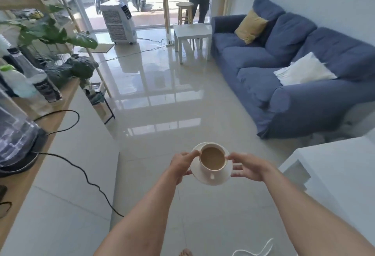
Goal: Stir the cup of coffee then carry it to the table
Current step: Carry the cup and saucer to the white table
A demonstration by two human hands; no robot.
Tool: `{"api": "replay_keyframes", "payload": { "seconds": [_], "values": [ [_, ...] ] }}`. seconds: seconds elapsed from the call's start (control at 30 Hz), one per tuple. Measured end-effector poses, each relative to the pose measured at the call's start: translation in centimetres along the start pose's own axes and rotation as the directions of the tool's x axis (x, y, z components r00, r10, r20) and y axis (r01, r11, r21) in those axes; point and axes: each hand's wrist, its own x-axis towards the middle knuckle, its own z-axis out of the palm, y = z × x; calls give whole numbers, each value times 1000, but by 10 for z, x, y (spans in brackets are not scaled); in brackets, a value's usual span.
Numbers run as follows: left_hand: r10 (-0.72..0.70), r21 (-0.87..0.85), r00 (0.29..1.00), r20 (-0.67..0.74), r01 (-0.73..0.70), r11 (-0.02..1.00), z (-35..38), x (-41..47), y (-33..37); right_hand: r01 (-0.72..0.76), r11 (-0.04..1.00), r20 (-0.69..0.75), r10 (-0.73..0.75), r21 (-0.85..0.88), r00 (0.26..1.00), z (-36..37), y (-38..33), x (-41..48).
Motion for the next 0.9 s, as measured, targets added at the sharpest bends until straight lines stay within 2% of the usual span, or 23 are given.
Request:
{"api": "replay_keyframes", "payload": {
  "seconds": [0.4, 0.9],
  "values": [
    [-3, 201, 968, 251, -49, 978, 76, 83, 63, 61, 978, -213, -18, 199, 977, -70, -24, 10],
    [-78, 351, 880, 468, -104, 931, 267, 171, 114, 150, 920, -413, 14, 362, 911, -240, -36, 6]
  ]
}}
